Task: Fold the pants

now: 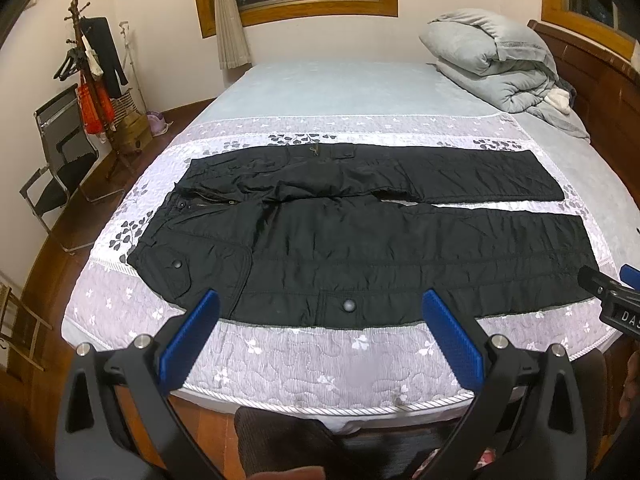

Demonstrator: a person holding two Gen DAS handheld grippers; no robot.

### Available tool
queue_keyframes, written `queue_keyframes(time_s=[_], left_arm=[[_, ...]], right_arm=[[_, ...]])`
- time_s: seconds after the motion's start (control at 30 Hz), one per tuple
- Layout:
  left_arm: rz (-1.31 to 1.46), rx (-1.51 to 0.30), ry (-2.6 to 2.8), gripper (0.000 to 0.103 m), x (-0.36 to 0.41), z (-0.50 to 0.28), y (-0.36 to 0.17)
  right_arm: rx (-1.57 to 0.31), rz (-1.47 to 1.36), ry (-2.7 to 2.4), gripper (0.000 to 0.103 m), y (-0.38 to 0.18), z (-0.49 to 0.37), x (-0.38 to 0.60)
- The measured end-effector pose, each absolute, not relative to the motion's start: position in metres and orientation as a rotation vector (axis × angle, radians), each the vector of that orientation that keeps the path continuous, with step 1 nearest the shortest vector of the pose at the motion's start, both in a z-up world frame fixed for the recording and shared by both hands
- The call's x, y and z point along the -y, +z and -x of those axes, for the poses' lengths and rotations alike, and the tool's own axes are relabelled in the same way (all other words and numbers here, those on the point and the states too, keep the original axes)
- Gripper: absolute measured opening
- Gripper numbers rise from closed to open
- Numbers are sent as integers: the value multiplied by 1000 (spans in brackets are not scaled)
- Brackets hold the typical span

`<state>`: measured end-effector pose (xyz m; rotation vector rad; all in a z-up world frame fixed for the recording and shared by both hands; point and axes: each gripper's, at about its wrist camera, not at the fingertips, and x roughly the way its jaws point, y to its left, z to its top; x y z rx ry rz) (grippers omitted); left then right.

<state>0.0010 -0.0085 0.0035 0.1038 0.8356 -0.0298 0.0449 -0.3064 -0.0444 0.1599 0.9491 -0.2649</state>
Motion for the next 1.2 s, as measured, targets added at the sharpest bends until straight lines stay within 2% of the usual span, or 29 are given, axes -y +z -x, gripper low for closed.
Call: queue_keyframes(time_s=[1.2], left_arm=[[-114,-842,-33,101,10,-4,-2]], right_arm=[[-972,-179,-254,100,-55,-47,310]])
